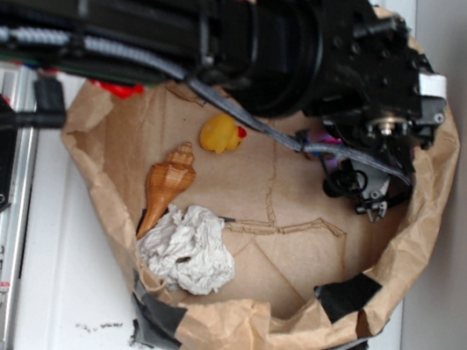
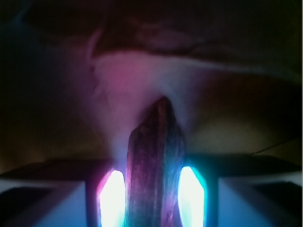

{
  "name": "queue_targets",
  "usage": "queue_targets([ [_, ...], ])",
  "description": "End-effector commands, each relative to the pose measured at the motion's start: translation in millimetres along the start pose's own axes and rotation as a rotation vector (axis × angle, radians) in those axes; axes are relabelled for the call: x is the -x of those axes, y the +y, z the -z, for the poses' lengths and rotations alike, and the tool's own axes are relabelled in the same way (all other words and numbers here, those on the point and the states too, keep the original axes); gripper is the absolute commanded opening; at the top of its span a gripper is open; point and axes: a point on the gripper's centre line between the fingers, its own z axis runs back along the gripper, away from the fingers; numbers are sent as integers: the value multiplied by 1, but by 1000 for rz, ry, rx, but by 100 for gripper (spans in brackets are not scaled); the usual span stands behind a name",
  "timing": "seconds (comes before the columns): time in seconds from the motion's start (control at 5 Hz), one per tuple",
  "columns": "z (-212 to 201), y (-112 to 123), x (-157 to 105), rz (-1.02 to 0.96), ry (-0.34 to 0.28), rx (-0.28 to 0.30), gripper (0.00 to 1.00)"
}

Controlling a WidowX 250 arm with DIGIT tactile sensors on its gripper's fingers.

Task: Grab the wood chip.

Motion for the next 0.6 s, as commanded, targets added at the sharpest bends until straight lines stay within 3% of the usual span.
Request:
queue_targets([
  [0.0,-121,-3,29,273,-34,50,0],
  [0.4,-178,-14,30,352,23,38,0],
])
